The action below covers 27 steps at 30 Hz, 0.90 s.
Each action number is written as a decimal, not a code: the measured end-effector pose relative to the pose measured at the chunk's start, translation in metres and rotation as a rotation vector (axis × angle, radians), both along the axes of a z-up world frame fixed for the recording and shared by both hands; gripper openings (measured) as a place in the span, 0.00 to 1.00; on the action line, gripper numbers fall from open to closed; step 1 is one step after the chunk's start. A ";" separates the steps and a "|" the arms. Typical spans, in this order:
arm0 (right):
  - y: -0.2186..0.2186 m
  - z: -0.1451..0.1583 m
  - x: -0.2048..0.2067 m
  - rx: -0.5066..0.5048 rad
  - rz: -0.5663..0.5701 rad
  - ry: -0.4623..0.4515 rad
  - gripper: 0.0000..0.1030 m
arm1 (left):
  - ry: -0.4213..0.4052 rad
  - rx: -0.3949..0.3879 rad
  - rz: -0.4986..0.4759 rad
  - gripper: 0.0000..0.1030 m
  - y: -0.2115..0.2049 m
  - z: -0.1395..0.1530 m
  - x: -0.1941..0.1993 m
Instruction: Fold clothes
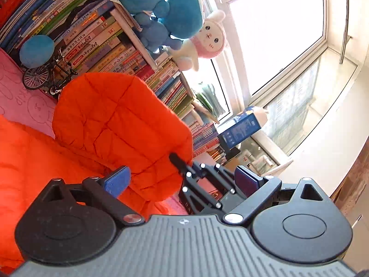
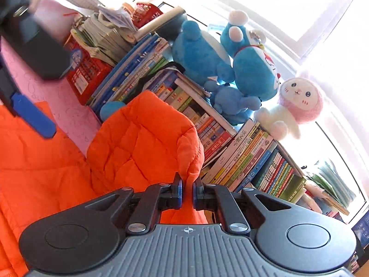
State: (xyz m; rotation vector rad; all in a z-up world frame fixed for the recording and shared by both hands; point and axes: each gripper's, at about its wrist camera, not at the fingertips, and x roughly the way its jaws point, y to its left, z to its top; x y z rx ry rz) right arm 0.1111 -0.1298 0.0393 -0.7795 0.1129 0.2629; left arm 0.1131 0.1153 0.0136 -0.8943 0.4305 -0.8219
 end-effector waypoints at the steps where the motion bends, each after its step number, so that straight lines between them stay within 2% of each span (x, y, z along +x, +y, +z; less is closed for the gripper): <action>1: 0.000 -0.005 -0.012 -0.009 0.005 -0.008 0.09 | 0.014 -0.031 -0.005 0.97 0.006 0.004 0.002; 3: -0.002 -0.016 -0.028 -0.014 0.010 -0.018 0.09 | 0.079 -0.046 -0.004 0.98 0.010 0.009 0.012; 6: -0.005 -0.032 -0.053 -0.036 0.023 -0.043 0.09 | 0.179 -0.021 0.015 0.98 0.005 0.010 0.025; 10: -0.009 -0.048 -0.079 -0.046 0.034 -0.062 0.09 | 0.249 -0.002 0.043 1.00 -0.017 -0.006 0.034; 13: -0.014 -0.058 -0.096 -0.029 0.028 -0.071 0.09 | 0.347 0.006 0.076 0.99 -0.029 -0.027 0.034; 15: -0.017 -0.062 -0.103 -0.019 0.017 -0.060 0.09 | 0.408 0.023 0.121 0.78 -0.036 -0.039 0.031; 16: -0.020 -0.065 -0.106 -0.012 0.010 -0.052 0.09 | 0.430 0.035 0.130 0.48 -0.038 -0.044 0.027; 17: -0.023 -0.066 -0.109 0.001 0.001 -0.029 0.09 | 0.450 0.048 0.139 0.25 -0.041 -0.048 0.024; 18: -0.027 -0.066 -0.111 0.019 -0.008 -0.003 0.09 | 0.458 0.071 0.136 0.19 -0.044 -0.050 0.021; 20: -0.040 -0.061 -0.114 0.137 -0.047 0.095 0.13 | 0.404 0.164 0.155 0.15 -0.054 -0.049 0.007; 21: -0.050 -0.056 -0.114 0.250 -0.065 0.170 0.15 | 0.371 0.218 0.166 0.15 -0.058 -0.047 0.000; 22: -0.066 -0.054 -0.109 0.404 -0.074 0.265 0.24 | 0.348 0.253 0.172 0.14 -0.063 -0.045 -0.005; 23: -0.081 -0.051 -0.103 0.557 -0.083 0.360 0.40 | 0.338 0.261 0.171 0.14 -0.065 -0.045 -0.010; 24: -0.096 -0.049 -0.098 0.711 -0.092 0.455 0.47 | 0.340 0.252 0.165 0.14 -0.066 -0.046 -0.013; 25: -0.112 -0.047 -0.093 0.865 -0.100 0.550 0.52 | 0.347 0.228 0.152 0.14 -0.066 -0.047 -0.015; 27: -0.137 -0.050 -0.082 1.140 -0.100 0.700 0.53 | 0.354 0.191 0.136 0.14 -0.066 -0.048 -0.020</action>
